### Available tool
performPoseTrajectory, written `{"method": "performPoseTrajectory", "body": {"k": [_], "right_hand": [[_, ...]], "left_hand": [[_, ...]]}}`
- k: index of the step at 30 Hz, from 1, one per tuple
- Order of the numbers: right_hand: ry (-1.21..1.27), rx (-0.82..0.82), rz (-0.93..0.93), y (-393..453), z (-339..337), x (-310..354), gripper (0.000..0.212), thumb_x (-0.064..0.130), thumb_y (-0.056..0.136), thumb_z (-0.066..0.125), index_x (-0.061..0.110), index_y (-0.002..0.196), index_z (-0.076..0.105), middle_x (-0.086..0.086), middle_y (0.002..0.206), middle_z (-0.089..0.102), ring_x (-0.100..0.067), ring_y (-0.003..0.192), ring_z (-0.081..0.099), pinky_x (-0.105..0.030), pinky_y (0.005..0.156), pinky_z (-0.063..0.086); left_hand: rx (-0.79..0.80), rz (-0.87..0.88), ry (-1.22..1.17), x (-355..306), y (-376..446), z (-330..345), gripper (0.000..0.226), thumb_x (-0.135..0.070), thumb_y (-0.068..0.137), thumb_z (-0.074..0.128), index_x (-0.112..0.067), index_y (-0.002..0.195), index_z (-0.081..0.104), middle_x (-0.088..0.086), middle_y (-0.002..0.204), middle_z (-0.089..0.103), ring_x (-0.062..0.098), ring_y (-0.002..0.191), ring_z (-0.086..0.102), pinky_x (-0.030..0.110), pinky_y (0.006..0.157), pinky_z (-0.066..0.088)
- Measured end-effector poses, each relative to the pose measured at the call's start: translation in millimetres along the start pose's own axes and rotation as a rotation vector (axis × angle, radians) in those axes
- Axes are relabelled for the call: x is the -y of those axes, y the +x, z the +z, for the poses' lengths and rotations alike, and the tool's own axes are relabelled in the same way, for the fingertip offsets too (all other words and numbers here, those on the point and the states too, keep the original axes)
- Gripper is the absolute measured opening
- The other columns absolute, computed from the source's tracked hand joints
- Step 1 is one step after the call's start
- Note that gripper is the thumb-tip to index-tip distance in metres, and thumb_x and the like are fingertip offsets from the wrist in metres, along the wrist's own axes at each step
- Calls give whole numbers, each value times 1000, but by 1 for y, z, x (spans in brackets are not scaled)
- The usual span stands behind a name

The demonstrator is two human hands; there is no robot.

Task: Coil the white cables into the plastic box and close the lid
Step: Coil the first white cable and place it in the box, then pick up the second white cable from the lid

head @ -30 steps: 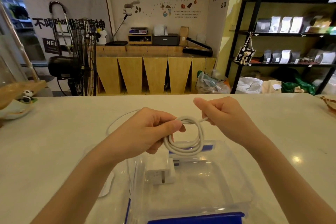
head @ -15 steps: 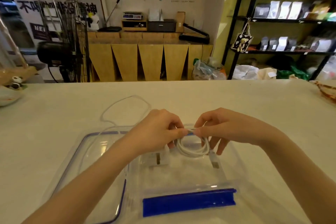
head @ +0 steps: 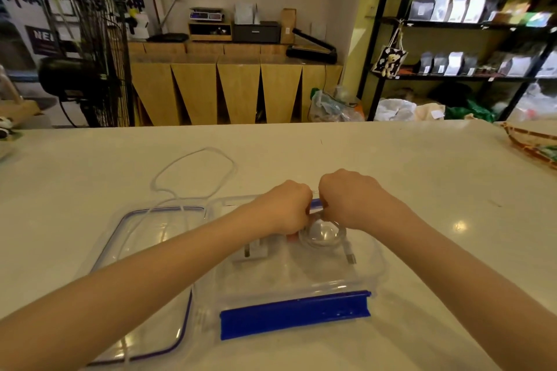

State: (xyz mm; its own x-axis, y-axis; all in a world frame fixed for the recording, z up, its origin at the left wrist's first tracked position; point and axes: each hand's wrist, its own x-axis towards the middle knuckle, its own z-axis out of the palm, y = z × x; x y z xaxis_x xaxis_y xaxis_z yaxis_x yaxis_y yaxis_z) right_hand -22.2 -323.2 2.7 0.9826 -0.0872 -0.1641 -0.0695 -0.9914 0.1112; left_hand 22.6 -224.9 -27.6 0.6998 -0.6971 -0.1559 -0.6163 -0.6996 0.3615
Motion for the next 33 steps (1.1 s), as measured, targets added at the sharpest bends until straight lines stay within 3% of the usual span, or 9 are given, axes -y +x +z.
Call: {"method": "performPoseTrajectory", "body": {"k": [2,6,9,16,19,22,25,30,33], "right_hand": [[-8,3,3,-1,2,3,17,8,86,54,7,103,56,-3,75,49,-23,75,49,-29,62,36],[-26,-31,2,-3,5,7,26,1,85,49,5,110,54,-13,113,56,-29,101,57,-29,69,37],[-51,-58,9,-5,7,8,27,-1,84,48,5,110,55,-13,114,57,-30,103,57,-29,69,37],[-146,-140,-40,-10,14,12,19,4,83,49,10,96,61,-7,103,64,-28,96,61,-29,63,34],[-161,-162,-58,-11,13,12,20,4,83,46,11,94,61,-7,102,65,-28,95,61,-29,62,33],[-149,-175,-61,-12,13,9,17,6,84,47,10,94,61,-8,102,65,-28,95,61,-29,63,34],[-107,-189,-52,-13,12,6,14,8,84,50,9,95,59,-10,103,63,-29,95,60,-30,63,34],[-26,-239,-25,-9,9,-2,18,9,84,54,13,100,61,-10,102,63,-28,80,54,-29,63,34],[59,-267,-36,-7,9,-7,20,13,84,55,16,100,65,-9,101,65,-29,87,59,-29,64,36]], "left_hand": [[10,-3,34,-1,0,2,24,-17,88,52,-1,71,60,13,68,61,28,71,53,30,59,41],[47,-16,65,-2,-3,0,31,-22,87,52,-4,62,58,9,61,53,22,64,45,29,53,33],[38,-29,20,0,-7,-2,35,-26,87,51,-5,59,53,4,54,41,21,60,43,29,53,32],[-22,84,-85,-1,-22,-4,32,-21,83,58,-9,53,56,0,44,42,7,42,41,16,45,28],[-47,158,-82,-1,-23,1,15,-13,80,62,-3,77,73,6,66,69,7,52,48,14,51,34],[-37,191,-95,-2,-20,6,16,-12,79,65,-5,91,74,9,93,75,20,81,63,28,73,47],[-24,189,-84,-5,-17,9,17,-11,78,66,-5,92,73,9,96,74,20,88,64,32,81,48],[-35,171,-34,-8,-16,12,17,-17,75,69,-5,86,73,10,89,74,22,81,64,37,79,52],[-36,169,-8,-9,-18,10,18,-20,76,69,-5,86,71,9,89,72,15,74,59,34,76,52]]}}
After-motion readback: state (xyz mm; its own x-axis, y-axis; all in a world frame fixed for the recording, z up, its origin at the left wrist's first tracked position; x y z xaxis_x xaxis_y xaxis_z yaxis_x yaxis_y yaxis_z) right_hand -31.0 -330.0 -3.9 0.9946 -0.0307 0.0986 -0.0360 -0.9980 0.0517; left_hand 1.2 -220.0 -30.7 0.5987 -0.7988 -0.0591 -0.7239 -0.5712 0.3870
